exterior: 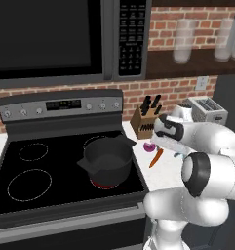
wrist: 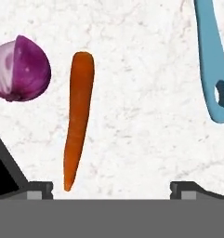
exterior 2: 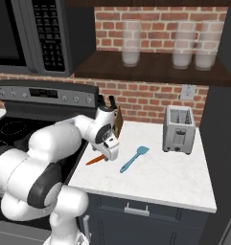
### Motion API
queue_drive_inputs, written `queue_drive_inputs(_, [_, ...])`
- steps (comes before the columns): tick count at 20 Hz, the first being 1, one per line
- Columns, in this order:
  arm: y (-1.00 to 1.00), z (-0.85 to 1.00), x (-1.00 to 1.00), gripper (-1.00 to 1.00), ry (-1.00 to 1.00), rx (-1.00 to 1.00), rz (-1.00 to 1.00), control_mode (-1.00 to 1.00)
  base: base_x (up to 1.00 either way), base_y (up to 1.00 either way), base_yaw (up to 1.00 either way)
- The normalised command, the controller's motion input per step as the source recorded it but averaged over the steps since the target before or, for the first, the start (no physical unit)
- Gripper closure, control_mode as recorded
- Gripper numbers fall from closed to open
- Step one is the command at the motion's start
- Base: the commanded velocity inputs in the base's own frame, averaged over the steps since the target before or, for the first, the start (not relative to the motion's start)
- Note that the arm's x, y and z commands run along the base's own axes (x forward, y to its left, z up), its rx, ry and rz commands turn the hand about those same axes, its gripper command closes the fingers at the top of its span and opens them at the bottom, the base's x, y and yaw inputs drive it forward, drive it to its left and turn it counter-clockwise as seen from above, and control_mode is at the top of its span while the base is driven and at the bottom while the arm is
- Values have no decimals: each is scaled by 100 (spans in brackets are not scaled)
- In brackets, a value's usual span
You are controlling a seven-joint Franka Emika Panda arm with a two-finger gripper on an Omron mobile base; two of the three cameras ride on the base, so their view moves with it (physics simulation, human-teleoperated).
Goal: Put the carrot and onion in the pot. Retrieve the spatula and lightly stir the vegetables in the pot.
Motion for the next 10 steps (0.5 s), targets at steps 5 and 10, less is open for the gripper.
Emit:
queue_drive_inputs(5, [0,-57,76,-100,7,0,-9,-100,0,0,0])
queue_drive_inputs(10, [0,-47,69,-100,0,-3,-9,-100,0,0,0])
